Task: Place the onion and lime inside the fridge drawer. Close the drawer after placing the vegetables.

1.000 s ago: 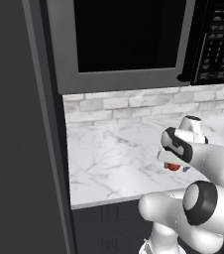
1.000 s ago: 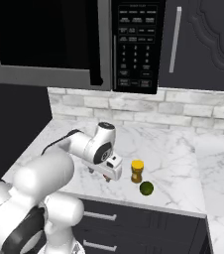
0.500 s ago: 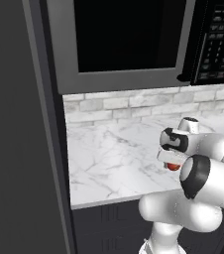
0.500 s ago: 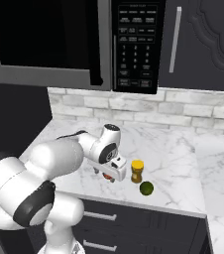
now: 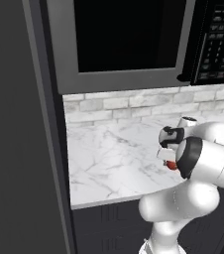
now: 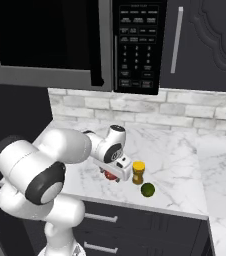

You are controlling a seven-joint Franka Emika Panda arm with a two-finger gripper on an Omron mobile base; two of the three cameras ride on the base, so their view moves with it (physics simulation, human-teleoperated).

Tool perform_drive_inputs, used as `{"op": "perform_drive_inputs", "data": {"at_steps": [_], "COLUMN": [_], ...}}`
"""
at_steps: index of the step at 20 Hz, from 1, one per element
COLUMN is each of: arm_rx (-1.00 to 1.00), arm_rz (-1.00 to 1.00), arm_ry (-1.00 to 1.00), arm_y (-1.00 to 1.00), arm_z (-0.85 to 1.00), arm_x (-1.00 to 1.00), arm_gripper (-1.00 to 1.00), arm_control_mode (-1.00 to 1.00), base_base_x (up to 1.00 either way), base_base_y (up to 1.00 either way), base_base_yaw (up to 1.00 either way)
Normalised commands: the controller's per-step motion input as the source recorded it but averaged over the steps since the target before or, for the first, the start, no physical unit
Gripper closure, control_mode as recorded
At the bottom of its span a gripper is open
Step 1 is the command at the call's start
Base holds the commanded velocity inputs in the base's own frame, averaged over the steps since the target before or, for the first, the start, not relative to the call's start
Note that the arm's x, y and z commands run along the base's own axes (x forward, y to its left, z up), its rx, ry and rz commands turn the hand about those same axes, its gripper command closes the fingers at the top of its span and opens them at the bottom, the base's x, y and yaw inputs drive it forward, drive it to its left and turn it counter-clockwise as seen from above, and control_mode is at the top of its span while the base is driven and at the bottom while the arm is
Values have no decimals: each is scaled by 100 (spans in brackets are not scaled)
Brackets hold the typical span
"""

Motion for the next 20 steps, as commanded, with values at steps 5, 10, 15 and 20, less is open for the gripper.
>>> {"op": "perform_drive_inputs", "data": {"at_steps": [5, 10, 15, 20], "arm_rx": [0, 0, 0, 0], "arm_rz": [-1, 0, 0, -3], "arm_ry": [0, 0, 0, 0], "arm_y": [0, -1, 0, 0], "arm_z": [-19, -25, -31, -29], "arm_x": [21, 1, -4, -8], "arm_gripper": [-100, -100, -100, 100], "arm_control_mode": [-100, -100, -100, -100], "base_base_x": [0, 0, 0, 0], "base_base_y": [0, 0, 0, 0], "base_base_yaw": [0, 0, 0, 0]}}
